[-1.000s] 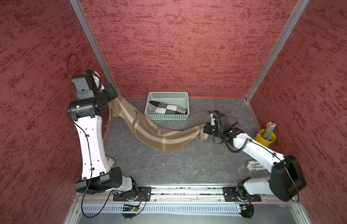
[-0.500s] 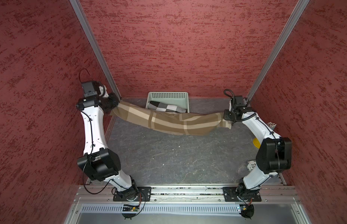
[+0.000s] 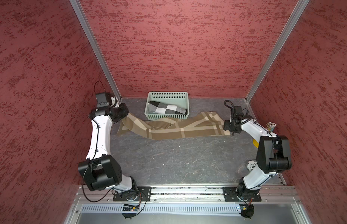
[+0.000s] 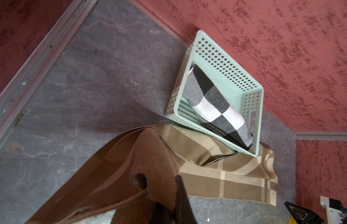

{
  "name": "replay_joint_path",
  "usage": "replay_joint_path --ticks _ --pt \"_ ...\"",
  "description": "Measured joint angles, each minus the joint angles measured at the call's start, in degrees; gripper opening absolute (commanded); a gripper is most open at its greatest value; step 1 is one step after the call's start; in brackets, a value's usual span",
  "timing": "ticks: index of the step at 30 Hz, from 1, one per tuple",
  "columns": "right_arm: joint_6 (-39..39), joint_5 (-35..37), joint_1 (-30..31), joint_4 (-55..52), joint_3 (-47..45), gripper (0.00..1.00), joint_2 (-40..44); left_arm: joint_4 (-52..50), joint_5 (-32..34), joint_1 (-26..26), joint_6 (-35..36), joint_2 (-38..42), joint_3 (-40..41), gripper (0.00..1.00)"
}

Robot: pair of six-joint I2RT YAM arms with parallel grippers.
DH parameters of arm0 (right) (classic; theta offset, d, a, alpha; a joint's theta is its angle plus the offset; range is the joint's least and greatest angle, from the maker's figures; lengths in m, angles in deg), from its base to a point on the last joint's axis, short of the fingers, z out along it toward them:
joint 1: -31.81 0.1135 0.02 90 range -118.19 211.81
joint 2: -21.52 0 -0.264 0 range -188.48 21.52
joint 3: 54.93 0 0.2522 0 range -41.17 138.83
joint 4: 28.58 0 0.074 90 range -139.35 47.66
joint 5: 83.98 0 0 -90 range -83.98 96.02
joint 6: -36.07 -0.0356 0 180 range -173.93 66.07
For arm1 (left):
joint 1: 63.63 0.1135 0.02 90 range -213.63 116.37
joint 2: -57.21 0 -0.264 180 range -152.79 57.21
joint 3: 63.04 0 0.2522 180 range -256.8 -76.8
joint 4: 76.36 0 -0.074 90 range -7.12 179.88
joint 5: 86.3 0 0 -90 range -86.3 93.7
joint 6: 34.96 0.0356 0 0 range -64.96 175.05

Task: Roll up the scarf and place it into the basket
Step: Flatten out the scarf at the center of the board.

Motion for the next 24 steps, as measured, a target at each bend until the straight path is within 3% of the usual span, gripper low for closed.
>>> replay_joint_path --ticks 8,11,12,14,16,17,24 --pt "-1.8 -2.9 -3.2 6.8 -4.0 0.67 -4.2 0.0 0.4 0.1 -0.3 0.7 -0.1 0.00" --pt "-2.1 -5.8 -3.5 9.9 -3.9 0.63 -6.4 0.0 0.5 0.2 -0.3 0.7 -0.1 0.00" --pt "-2.3 -7.0 -3.5 10.9 -3.8 0.58 -7.3 0.0 0.5 0.2 -0.3 0.7 -0.1 0.00" --pt "-2.6 -8.4 -3.5 12.3 -3.7 0.38 -8.5 0.0 0.5 0.3 -0.3 0.6 -0.1 0.00" --pt "-2.9 -9.9 -3.5 13.4 -3.7 0.04 -8.7 0.0 0.5 0.7 -0.3 0.3 -0.2 0.00" --pt "-3.3 -10.4 -3.5 13.5 -3.9 0.00 -8.6 -0.2 0.5 0.9 -0.3 0.0 -0.4 0.00" --pt "-3.7 -9.3 -4.8 5.8 0.2 0.00 -0.8 -4.8 -0.8 7.2 0.6 -5.0 -10.1 0.00"
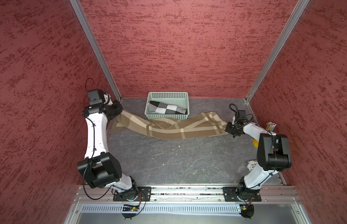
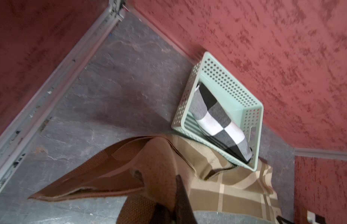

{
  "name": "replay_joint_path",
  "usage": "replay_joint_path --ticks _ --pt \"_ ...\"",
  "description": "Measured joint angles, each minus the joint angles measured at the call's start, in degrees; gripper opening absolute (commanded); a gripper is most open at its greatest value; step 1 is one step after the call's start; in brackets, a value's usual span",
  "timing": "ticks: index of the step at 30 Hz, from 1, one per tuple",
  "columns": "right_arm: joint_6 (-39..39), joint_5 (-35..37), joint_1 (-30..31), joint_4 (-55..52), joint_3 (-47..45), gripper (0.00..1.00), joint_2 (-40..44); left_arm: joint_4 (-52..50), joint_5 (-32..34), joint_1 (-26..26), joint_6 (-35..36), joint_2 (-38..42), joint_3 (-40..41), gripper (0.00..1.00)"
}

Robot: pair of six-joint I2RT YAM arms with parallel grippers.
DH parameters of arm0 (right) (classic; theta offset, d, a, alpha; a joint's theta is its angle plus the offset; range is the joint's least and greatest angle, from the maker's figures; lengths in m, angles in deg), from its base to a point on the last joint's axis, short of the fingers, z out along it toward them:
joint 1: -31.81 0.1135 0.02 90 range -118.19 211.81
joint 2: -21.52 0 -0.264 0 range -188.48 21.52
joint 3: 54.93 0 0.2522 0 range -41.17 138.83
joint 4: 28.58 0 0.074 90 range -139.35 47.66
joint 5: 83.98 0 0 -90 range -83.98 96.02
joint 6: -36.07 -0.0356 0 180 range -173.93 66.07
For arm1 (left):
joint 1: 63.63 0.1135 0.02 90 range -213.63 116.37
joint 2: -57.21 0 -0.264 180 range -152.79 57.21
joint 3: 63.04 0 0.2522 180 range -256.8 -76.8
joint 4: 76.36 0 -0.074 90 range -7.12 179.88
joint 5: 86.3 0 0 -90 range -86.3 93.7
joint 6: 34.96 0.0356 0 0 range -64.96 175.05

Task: Roll up the scarf and place it into the basket
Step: Flatten out the scarf at the center of the board.

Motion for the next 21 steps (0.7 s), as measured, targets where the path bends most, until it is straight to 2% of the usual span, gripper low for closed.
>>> replay_joint_path --ticks 4,8,10,13,16,21 --pt "0.8 2.6 -2.7 -5.8 9.6 0.00 8.8 -4.2 -2.4 7.3 1.3 -2.5 -8.3 0.00" --pt "2.1 5.6 -6.4 -10.2 16.4 0.00 17.4 -7.7 -5.5 15.6 2.4 -3.2 -12.9 0.00" --pt "2.8 6.2 -8.2 -11.8 18.2 0.00 19.9 -9.7 -6.9 17.9 3.4 -3.8 -14.4 0.00" --pt "3.7 6.3 -9.8 -14.1 19.8 0.00 19.8 -11.7 -9.0 17.5 4.7 -5.0 -14.9 0.00" --pt "3.8 5.7 -10.3 -15.8 22.1 0.00 14.9 -12.9 -10.5 14.6 5.2 -8.0 -15.0 0.00" --pt "3.6 3.3 -10.4 -17.4 26.9 0.00 6.4 -14.1 -12.3 9.0 4.8 -17.7 -20.5 0.00"
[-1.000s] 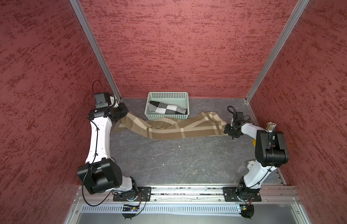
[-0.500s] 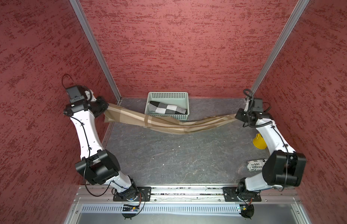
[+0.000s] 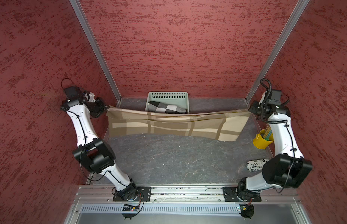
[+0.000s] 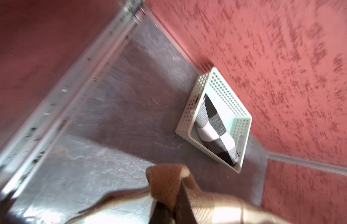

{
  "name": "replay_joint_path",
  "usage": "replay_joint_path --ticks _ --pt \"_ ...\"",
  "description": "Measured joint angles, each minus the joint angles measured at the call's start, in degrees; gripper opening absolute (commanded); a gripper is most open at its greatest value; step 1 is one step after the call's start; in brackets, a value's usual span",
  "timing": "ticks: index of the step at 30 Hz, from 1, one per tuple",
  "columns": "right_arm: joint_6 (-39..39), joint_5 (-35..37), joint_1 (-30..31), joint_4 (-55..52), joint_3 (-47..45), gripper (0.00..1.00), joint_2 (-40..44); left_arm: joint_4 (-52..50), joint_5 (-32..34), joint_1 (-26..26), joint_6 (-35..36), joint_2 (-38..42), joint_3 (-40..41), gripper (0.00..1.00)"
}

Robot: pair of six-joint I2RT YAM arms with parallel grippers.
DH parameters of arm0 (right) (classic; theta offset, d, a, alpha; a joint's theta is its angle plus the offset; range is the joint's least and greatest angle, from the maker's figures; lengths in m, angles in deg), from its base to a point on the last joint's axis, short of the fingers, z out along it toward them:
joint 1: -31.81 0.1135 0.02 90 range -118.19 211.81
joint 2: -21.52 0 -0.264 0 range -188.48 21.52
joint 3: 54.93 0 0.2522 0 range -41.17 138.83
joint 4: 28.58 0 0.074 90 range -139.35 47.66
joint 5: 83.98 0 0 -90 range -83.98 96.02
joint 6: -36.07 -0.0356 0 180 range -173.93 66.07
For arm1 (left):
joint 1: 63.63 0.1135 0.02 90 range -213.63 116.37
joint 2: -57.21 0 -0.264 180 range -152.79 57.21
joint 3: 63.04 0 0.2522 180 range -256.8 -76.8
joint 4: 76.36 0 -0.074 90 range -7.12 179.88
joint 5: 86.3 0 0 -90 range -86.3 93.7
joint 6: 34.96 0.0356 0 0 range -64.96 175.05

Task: Roll up the scarf and place it into the basket
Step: Flatten out the scarf at the center of the board.

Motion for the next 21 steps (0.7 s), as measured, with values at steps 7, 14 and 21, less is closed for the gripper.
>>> replay_joint_path --ticks 7,14,21 --pt "0.1 0.7 -0.1 1.9 -5.4 0.00 5.5 0.3 -1.0 -1.6 -1.2 -4.0 -6.8 0.00" --pt "-0.9 1.8 -1.4 7.0 -23.8 0.00 17.0 9.8 -0.2 2.4 -2.2 8.3 20.3 0.00" --pt "-4.8 1.8 -3.0 10.7 -43.9 0.00 13.4 18.7 0.7 1.6 -3.5 1.4 39.6 0.00"
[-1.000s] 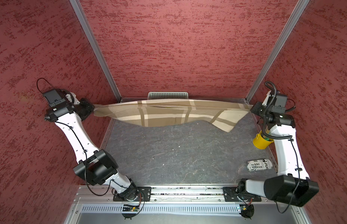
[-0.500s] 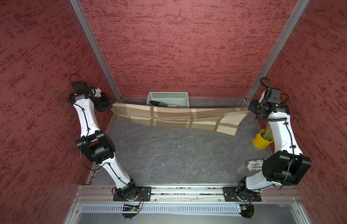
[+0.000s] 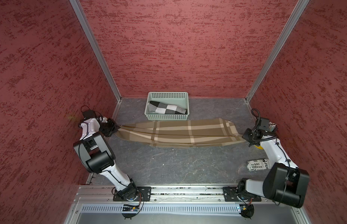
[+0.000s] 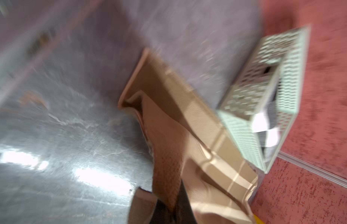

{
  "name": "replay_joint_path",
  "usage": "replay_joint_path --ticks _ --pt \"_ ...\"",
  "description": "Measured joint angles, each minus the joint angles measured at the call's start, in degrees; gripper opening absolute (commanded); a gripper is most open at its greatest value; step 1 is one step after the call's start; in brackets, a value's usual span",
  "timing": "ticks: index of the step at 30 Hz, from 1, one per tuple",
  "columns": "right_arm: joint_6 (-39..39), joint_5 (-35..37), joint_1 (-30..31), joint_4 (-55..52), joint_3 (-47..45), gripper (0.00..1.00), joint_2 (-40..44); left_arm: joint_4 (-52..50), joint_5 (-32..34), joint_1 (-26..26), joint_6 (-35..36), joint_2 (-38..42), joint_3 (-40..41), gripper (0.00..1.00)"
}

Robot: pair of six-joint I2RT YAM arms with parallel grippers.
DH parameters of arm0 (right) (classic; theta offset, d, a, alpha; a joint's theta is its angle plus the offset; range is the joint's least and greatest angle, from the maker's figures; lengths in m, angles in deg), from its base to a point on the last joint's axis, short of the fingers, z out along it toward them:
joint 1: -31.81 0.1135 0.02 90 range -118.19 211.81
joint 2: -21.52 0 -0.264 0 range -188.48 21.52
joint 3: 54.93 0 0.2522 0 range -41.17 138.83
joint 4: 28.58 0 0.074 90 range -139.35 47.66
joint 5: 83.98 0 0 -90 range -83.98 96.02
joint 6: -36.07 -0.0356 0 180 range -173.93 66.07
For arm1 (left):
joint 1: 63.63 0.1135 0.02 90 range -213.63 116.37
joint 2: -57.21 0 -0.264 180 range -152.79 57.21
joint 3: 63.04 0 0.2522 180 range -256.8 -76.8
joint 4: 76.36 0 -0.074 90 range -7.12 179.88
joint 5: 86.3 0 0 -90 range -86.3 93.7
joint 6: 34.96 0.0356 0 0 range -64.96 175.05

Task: Roll up the scarf and place it into the basket
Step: Flatten out the scarf at the center of the board, then fold the scarf at the center of the board.

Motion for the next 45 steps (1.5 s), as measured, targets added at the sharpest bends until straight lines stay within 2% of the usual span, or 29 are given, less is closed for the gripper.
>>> replay_joint_path --ticks 4,8,9,11,13,14,20,25,28,31,34,36,38,42,45 --pt "-1.1 1.9 -1.7 0.0 -2.8 0.00 0.0 1.8 2.0 -2.0 -0.4 -1.9 3.2 0.12" --pt "-1.8 3.6 -2.2 1.0 -2.8 0.00 0.9 3.4 4.2 -4.8 -0.7 -1.7 3.3 0.18" --pt "-1.9 3.6 -2.2 1.2 -2.8 0.00 1.2 3.9 4.8 -5.7 -0.8 -1.6 3.5 0.30" --pt "-1.9 3.4 -2.2 1.4 -2.8 0.00 1.9 4.6 5.9 -7.2 -0.7 -1.6 4.0 0.70" --pt "-1.9 3.3 -2.1 1.4 -2.7 0.00 3.0 4.7 8.2 -8.9 -1.0 -1.6 4.6 0.98" --pt "-1.8 3.3 -2.0 1.1 -2.5 0.00 3.5 4.7 9.5 -9.6 -1.0 -1.5 4.8 1.00" --pt "-1.6 4.3 1.7 -2.4 0.5 0.00 8.0 -0.1 19.9 -12.5 -1.2 4.4 3.5 1.00" --pt "-2.0 7.0 13.6 -7.1 8.1 0.00 10.4 -3.0 26.6 -13.9 -1.2 14.7 -3.3 0.98" --pt "-2.7 8.8 22.8 -8.9 13.8 0.00 9.9 -1.4 23.3 -14.5 -2.5 21.2 -3.3 0.85" --pt "-3.9 11.3 34.1 -10.3 19.3 0.00 6.8 3.0 17.2 -16.3 -5.1 26.8 1.4 0.72" --pt "-5.4 13.0 46.0 -11.2 24.0 0.00 0.4 6.4 11.9 -20.5 -8.1 29.0 7.0 0.65" --pt "-6.4 13.0 53.4 -11.3 26.5 0.00 -4.9 8.1 9.4 -23.7 -9.6 29.2 10.4 0.53" --pt "-7.2 12.0 59.8 -10.9 28.8 0.00 -10.4 10.0 7.6 -26.6 -11.5 29.7 14.2 0.48" --pt "-8.6 6.9 69.0 -7.8 31.3 0.00 -21.6 14.9 4.8 -32.2 -15.8 33.9 24.6 0.51" --pt "-9.6 2.3 71.7 -4.9 32.1 0.00 -29.4 17.5 4.4 -36.1 -18.8 35.6 30.4 0.53"
